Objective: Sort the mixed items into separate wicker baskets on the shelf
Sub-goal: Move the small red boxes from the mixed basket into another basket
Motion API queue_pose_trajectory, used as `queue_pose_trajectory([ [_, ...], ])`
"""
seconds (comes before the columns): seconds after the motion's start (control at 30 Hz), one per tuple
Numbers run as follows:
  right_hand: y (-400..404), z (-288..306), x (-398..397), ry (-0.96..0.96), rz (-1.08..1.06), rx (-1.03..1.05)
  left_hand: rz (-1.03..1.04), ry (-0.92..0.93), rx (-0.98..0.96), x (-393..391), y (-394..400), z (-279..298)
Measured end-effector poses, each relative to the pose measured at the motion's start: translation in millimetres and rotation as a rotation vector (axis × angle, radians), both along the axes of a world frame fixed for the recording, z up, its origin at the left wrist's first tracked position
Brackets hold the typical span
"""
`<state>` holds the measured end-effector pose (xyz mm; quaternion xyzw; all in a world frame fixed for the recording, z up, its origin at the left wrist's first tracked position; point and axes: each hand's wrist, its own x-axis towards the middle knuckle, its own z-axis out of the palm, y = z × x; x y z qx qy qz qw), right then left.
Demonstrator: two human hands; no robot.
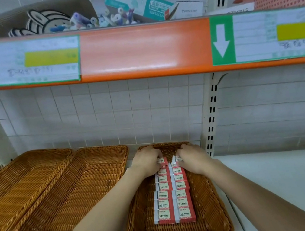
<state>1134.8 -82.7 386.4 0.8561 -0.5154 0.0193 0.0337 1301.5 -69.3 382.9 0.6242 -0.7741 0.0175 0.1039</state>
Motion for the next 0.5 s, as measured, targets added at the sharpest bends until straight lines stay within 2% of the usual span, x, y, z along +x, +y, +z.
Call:
queue_pose_trajectory([
  [0.1,-3.3,-7.3,6.8,0.03,-0.001,0.005,-0.019,-0.02,0.034,-0.4,-2.3,-3.5],
  [0.5,-5.8,-14.5,8.9,-0.057,0.005,0.046,-0.038,-0.005,-0.007,3.2,-2.6,-11.3],
])
